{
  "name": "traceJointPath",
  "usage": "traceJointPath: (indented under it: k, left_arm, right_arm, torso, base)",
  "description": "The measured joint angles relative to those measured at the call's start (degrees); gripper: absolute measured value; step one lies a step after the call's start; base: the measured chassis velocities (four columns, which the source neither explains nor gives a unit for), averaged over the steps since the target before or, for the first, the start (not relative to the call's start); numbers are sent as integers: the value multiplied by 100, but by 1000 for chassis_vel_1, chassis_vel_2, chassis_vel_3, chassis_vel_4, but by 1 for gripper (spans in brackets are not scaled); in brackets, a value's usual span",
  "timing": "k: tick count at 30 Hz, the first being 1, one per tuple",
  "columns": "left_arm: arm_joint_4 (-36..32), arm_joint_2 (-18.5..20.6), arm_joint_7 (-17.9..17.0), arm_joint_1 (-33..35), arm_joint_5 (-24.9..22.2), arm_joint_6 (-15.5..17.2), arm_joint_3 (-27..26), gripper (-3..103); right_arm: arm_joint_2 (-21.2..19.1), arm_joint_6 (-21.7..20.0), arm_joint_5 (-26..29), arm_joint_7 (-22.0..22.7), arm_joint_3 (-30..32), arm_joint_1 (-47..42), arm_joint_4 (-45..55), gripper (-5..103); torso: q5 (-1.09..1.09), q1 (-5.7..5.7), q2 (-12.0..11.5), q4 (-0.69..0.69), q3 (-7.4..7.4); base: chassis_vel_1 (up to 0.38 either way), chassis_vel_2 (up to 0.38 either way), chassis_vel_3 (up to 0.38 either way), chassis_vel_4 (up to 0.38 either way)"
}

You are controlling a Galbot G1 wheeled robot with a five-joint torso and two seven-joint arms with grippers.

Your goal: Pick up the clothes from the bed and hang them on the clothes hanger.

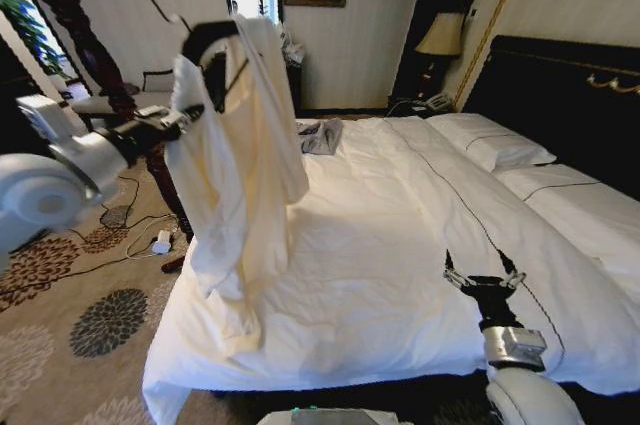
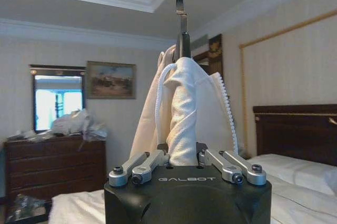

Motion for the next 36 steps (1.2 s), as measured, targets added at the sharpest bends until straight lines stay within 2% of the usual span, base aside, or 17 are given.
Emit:
traceJointPath:
  k: [8, 16, 21, 24, 36]
  left_arm:
    - [166, 152, -287, -39, -366, 133, -203, 18]
    - [444, 260, -884, -62, -929, 309, -425, 18]
    - [591, 298, -958, -62, -1063, 352, -443, 18]
    - [797, 340, -999, -65, -1310, 405, -409, 18]
    - [1396, 226, -1015, -141, -1442, 539, -239, 18]
  right_arm:
    - [152, 36, -168, 0, -152, -58, 0, 100]
    - [308, 137, -331, -3, -365, -92, -68, 100]
    - [307, 140, -343, -3, -393, -91, -69, 100]
    - [315, 140, -358, -3, -437, -83, -66, 100]
    - [500, 208, -508, -3, -668, -85, -104, 100]
  torso:
    - [0, 0, 0, -1, 0]
    - [0, 0, -1, 0, 0]
    - [0, 0, -1, 0, 0]
    - [0, 0, -1, 0, 0]
    - [-1, 0, -1, -1, 0]
  base:
    - [0, 0, 0, 0]
    - [0, 0, 0, 0]
    - [0, 0, 0, 0]
    - [0, 0, 0, 0]
    - [0, 0, 0, 0]
